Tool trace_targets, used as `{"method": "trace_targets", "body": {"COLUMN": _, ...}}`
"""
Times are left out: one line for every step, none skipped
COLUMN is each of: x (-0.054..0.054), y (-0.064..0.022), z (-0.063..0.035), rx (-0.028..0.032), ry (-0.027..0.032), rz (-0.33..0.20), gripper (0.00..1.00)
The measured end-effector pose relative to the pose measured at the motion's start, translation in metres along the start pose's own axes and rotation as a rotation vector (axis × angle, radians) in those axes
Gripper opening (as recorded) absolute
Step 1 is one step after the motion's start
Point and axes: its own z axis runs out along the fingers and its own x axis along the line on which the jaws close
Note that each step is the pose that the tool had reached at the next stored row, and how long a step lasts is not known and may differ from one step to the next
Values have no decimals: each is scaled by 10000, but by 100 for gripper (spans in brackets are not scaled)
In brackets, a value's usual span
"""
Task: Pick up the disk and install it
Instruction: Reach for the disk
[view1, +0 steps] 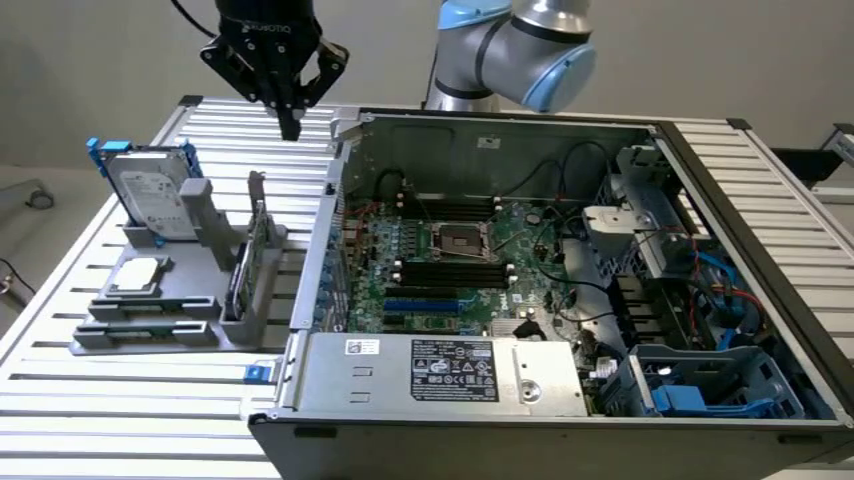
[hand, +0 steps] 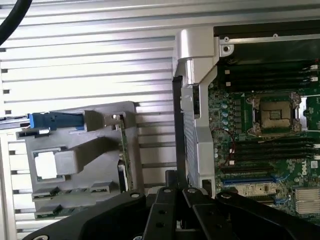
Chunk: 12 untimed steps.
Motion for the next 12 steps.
{"method": "trace_targets", "body": {"x": 47, "y": 18, "z": 3, "rx": 6, "ry": 0, "rz": 1, "gripper": 11}}
{"method": "trace_targets", "body": {"x": 93, "y": 35, "z": 5, "rx": 13, "ry": -1, "rz": -1, "gripper": 11}}
{"method": "trace_targets", "body": {"x": 139, "y": 55, "z": 8, "rx": 22, "ry": -1, "rz": 1, "gripper": 11}}
{"method": "trace_targets", "body": {"x": 188, "y": 76, "z": 10, "rx": 33, "ry": 1, "rz": 1, "gripper": 11}}
{"method": "trace_targets", "body": {"x": 231, "y": 95, "z": 11, "rx": 44, "ry": 3, "rz": 0, "gripper": 11}}
{"method": "trace_targets", "body": {"x": 277, "y": 115, "z": 13, "rx": 55, "ry": 4, "rz": 1, "gripper": 11}}
{"method": "trace_targets", "body": {"x": 322, "y": 134, "z": 15, "rx": 65, "ry": 6, "rz": 1, "gripper": 11}}
{"method": "trace_targets", "body": {"x": 365, "y": 153, "z": 17, "rx": 75, "ry": 7, "rz": 1, "gripper": 11}}
{"method": "trace_targets", "body": {"x": 410, "y": 172, "z": 20, "rx": 85, "ry": 8, "rz": 2, "gripper": 11}}
{"method": "trace_targets", "body": {"x": 456, "y": 190, "z": 22, "rx": 95, "ry": 9, "rz": 2, "gripper": 11}}
{"method": "trace_targets", "body": {"x": 506, "y": 209, "z": 24, "rx": 103, "ry": 9, "rz": 2, "gripper": 11}}
{"method": "trace_targets", "body": {"x": 553, "y": 226, "z": 26, "rx": 110, "ry": 11, "rz": 3, "gripper": 11}}
